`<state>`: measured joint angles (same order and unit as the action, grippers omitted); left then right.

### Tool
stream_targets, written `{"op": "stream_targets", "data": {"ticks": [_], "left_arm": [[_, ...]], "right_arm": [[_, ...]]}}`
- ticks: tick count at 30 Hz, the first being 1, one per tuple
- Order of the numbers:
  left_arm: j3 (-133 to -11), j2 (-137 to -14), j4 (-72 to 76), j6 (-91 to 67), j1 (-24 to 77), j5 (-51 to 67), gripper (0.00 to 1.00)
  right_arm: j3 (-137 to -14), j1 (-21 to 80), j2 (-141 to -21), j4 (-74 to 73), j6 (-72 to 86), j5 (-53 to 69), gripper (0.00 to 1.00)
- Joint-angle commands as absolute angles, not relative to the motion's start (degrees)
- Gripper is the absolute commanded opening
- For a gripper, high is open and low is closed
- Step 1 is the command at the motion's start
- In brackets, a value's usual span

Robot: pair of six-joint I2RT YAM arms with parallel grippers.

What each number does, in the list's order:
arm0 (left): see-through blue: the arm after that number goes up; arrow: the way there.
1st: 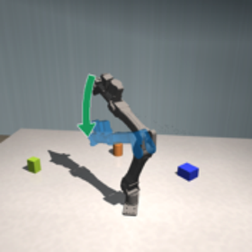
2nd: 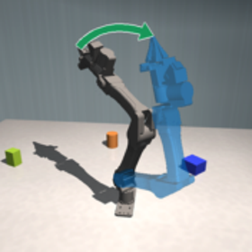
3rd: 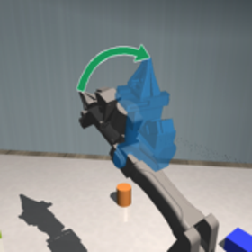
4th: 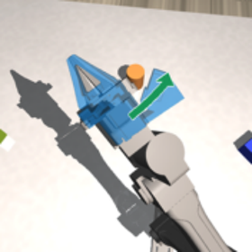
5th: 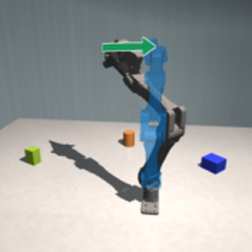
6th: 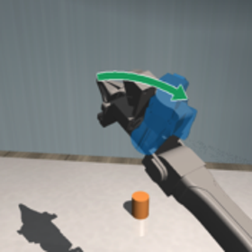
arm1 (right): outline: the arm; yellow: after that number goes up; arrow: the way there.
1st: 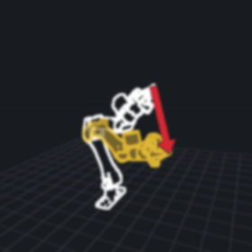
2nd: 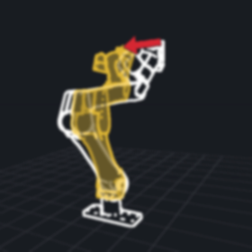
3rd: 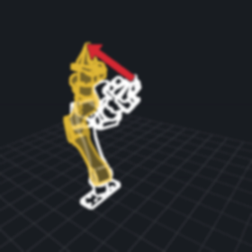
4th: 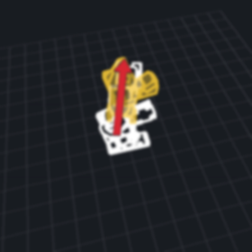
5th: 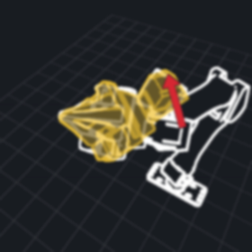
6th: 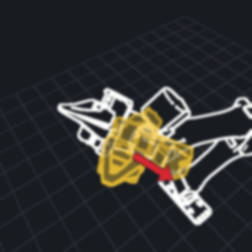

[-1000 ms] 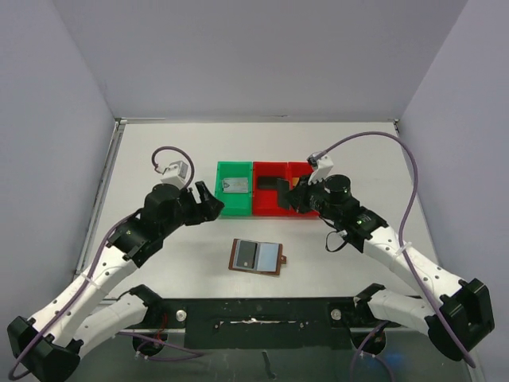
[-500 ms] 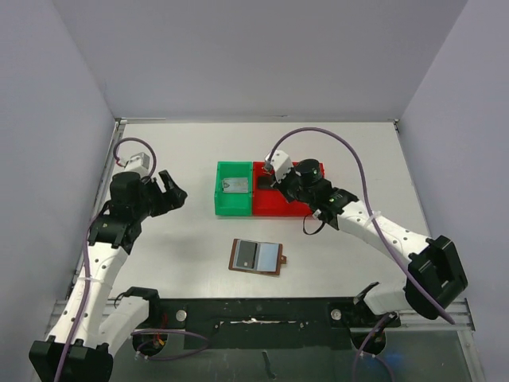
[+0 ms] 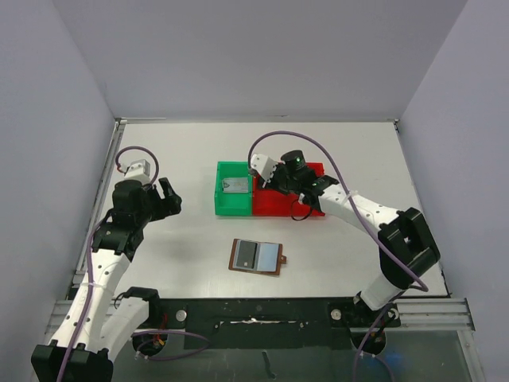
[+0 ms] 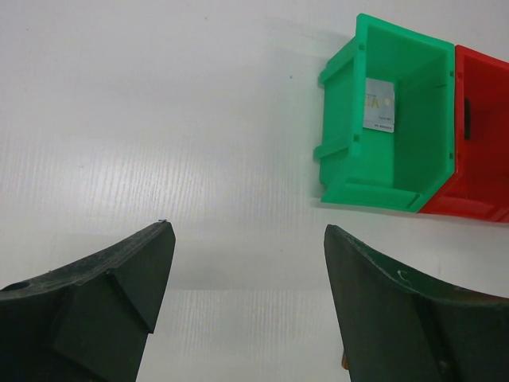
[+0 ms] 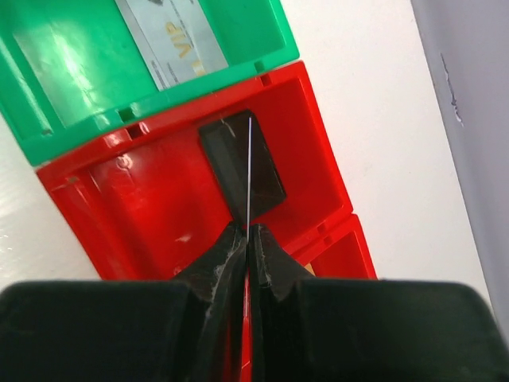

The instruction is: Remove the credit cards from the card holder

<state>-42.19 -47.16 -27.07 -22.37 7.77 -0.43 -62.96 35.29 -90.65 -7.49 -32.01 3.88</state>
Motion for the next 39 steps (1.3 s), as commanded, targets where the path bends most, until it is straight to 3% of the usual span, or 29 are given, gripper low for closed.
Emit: {"op": "stream_targets", "data": {"ticks": [1, 19, 39], "left_arm": [[-42.84, -47.23, -22.59, -20.67, 7.56, -0.40, 0.75], [-42.63, -46.71, -22.48, -20.45, 7.56, -0.76, 0.75], [-42.66, -47.66, -22.06, -19.95, 7.56, -1.11, 0.75]], "right_arm": [[-66.80, 34.42, -93.03, -7.39, -37.42, 3.30, 0.00], [-82.13, 34.07, -110.64, -14.97, -50.35, -3.34, 0.01], [-81.87, 33.57, -115.94, -11.42, -52.65, -3.62, 0.09]]}}
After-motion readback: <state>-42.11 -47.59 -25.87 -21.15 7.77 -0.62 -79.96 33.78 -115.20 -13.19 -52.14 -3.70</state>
